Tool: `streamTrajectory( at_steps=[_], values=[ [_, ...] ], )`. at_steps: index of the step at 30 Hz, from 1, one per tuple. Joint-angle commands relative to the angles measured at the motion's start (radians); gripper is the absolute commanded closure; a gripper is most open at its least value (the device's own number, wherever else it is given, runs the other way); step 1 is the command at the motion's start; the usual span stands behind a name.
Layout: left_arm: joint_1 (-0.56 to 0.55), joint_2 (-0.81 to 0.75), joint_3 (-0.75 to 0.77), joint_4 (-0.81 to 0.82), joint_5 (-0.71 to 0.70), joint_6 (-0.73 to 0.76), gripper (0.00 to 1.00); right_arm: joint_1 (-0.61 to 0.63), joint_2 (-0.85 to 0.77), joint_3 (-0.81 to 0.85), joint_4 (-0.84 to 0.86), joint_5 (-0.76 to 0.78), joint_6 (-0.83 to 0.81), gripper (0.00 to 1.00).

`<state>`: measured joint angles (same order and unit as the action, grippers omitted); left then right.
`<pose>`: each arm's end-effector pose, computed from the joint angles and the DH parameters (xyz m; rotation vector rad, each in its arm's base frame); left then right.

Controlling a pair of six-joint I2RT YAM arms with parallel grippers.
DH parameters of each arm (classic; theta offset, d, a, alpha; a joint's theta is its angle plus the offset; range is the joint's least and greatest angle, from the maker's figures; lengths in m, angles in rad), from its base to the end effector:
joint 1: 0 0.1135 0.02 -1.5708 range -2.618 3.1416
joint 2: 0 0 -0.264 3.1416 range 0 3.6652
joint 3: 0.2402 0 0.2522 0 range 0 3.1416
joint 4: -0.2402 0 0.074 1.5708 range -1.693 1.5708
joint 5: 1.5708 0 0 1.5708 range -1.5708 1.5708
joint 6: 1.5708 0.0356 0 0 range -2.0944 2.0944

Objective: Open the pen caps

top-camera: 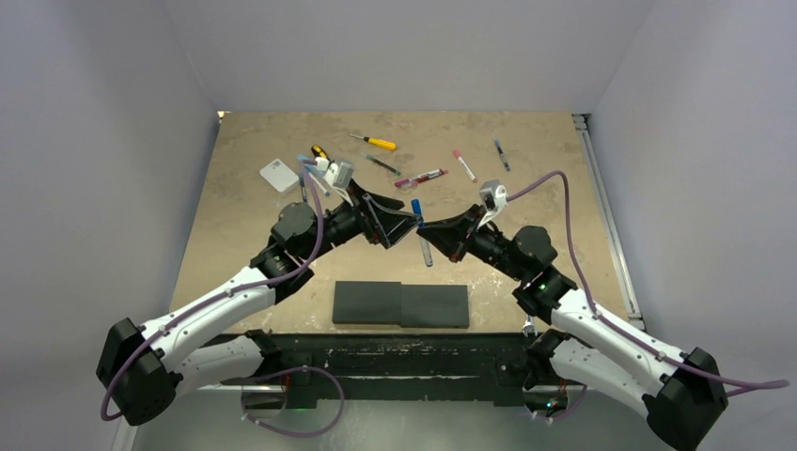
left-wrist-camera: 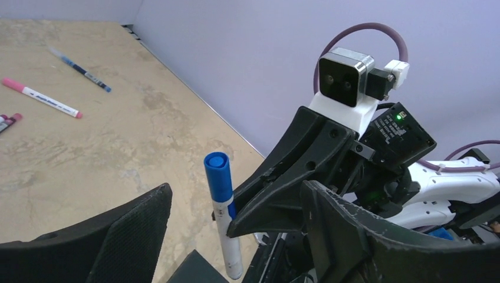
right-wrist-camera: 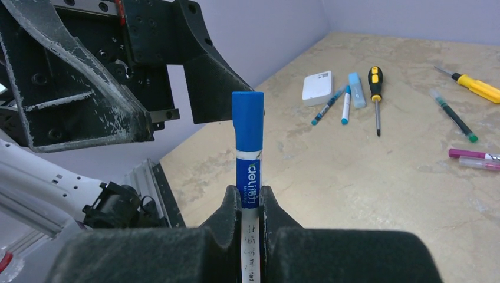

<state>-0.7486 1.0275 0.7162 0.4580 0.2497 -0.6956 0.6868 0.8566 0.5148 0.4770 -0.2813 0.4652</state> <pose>0.1716 -0.1714 0.3374 0.2683 1.5546 -1.3425 0.1524 0.1377 0.3020 -0.4144 1.4885 1.1325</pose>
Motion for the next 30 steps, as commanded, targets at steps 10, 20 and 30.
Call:
streamTrajectory(
  at_steps=[10, 20, 30],
  values=[
    [0.002, 0.082, 0.092, 0.045, 0.091, 0.005, 0.51, 0.003, 0.024, 0.049, 0.034, -0.037, -0.012, 1.00],
    [0.001, 0.097, 0.087, 0.048, 0.096, 0.009, 0.68, 0.005, 0.024, 0.046, 0.031, -0.047, -0.013, 1.00],
    [0.001, 0.115, 0.089, 0.052, 0.114, 0.016, 1.00, 0.005, 0.002, 0.042, 0.001, -0.034, -0.030, 1.00]
  ],
)
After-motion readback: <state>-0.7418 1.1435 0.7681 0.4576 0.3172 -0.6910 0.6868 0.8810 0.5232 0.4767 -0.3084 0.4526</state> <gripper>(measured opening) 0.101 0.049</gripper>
